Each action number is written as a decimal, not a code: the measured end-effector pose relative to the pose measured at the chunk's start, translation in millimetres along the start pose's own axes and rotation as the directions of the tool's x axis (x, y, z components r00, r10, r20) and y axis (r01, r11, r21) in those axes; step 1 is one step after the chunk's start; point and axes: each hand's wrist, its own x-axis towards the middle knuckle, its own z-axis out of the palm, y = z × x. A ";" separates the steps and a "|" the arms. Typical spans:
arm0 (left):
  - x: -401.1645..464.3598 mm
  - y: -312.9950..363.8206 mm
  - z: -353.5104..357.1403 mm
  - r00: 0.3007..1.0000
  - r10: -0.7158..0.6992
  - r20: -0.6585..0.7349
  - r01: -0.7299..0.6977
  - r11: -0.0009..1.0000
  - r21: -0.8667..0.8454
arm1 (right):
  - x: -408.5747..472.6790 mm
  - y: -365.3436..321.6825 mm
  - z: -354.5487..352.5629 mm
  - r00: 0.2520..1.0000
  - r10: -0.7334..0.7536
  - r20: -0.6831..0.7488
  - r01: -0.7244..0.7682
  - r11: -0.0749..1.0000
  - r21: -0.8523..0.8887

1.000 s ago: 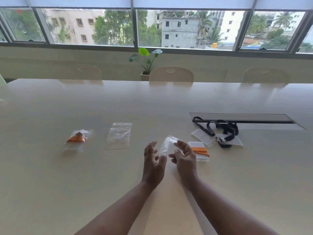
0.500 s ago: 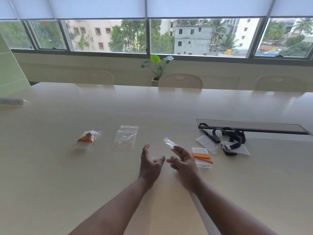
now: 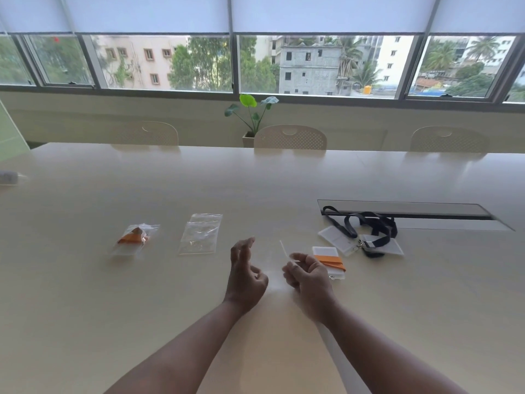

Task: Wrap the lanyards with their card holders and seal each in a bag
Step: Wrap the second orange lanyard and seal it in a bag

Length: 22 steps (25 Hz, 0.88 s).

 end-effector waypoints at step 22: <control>-16.4 5.1 25.9 0.922 0.388 -0.006 -0.311 0.748 0.587 | -5.0 5.6 -2.9 0.988 -0.153 0.033 0.155 0.984 -0.088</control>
